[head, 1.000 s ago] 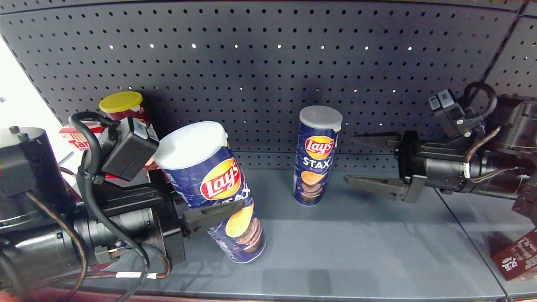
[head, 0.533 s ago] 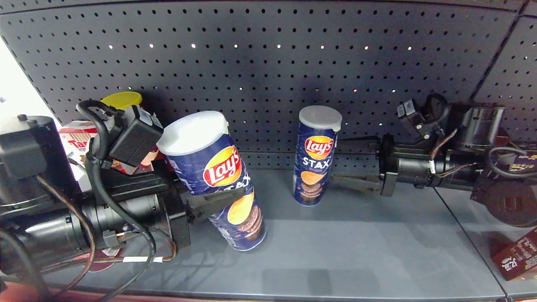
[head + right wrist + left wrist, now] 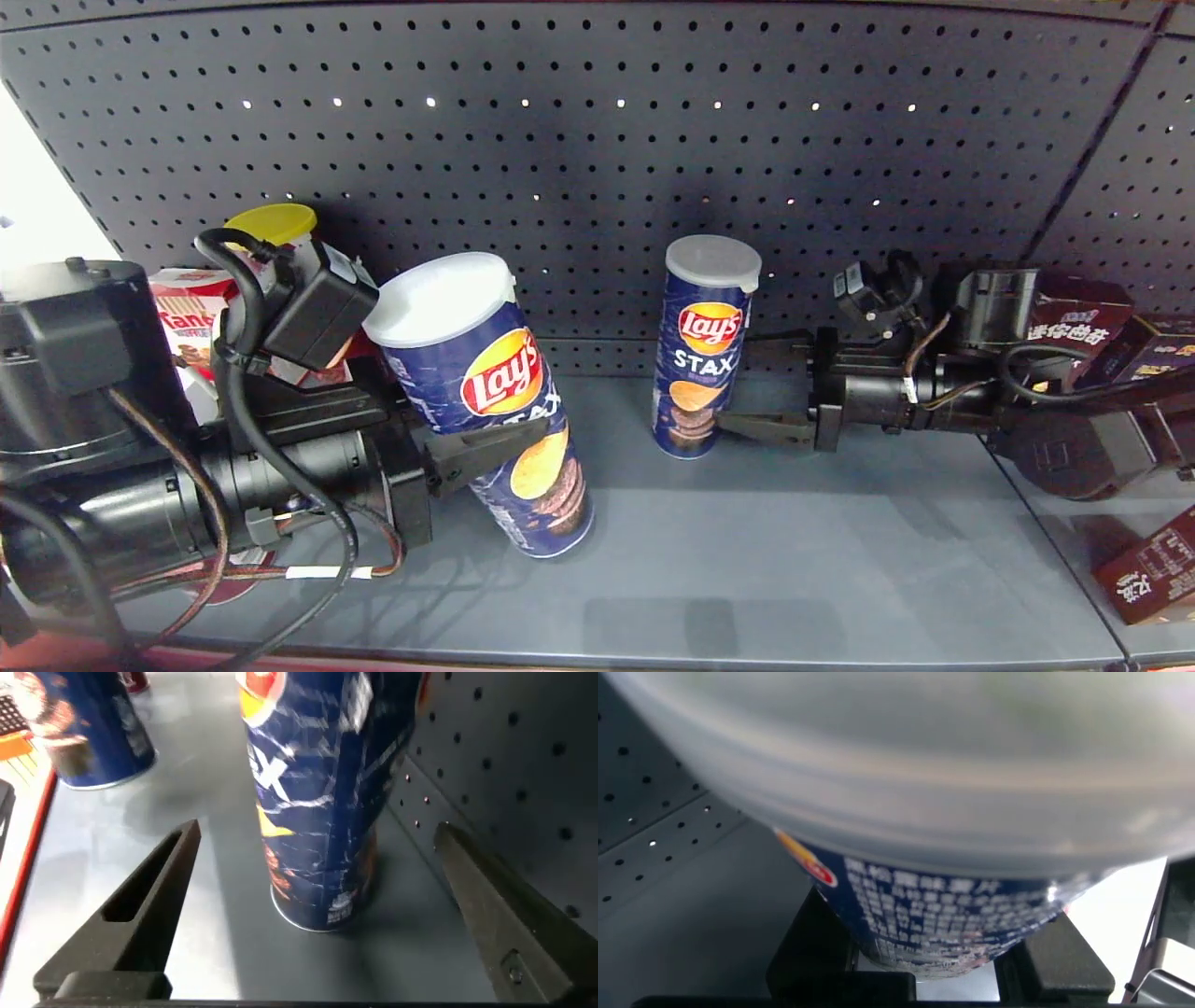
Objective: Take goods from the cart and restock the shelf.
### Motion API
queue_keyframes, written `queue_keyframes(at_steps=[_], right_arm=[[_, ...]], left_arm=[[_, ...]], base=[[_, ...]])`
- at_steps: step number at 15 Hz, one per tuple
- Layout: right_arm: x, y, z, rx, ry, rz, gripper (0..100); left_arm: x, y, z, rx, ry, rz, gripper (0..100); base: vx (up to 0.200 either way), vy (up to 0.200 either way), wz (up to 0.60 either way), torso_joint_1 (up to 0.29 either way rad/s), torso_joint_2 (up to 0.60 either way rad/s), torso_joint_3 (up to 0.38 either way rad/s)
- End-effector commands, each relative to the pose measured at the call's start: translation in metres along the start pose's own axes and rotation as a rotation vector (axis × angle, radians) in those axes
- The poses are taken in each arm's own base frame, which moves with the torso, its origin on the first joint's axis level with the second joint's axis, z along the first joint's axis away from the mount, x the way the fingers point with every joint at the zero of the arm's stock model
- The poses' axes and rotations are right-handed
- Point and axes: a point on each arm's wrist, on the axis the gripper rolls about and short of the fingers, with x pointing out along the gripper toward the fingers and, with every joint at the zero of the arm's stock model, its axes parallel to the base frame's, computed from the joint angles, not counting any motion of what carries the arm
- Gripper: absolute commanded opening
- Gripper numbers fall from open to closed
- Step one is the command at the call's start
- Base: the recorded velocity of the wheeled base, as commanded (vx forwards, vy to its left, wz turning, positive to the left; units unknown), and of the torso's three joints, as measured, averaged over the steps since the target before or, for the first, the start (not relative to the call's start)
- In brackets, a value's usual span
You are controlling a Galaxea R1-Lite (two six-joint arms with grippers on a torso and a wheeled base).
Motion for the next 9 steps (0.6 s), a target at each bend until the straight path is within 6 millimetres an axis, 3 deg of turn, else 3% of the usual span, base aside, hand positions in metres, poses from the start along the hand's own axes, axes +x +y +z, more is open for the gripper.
queue_keyframes(at_steps=[1,9], right_arm=[[0.009,-0.004,-0.010,0.014,0.012,0.012,100],[0.034,-0.012,-0.024,0.022,0.022,0.035,100]], left_arm=[[-0.001,0.002,-0.002,-0.004,0.006,0.009,0],[0.001,0.004,-0.004,-0.008,0.013,0.013,0]], base=[[0.000,0.000,0.00,0.000,0.00,0.000],[0.000,0.000,0.00,0.000,0.00,0.000]])
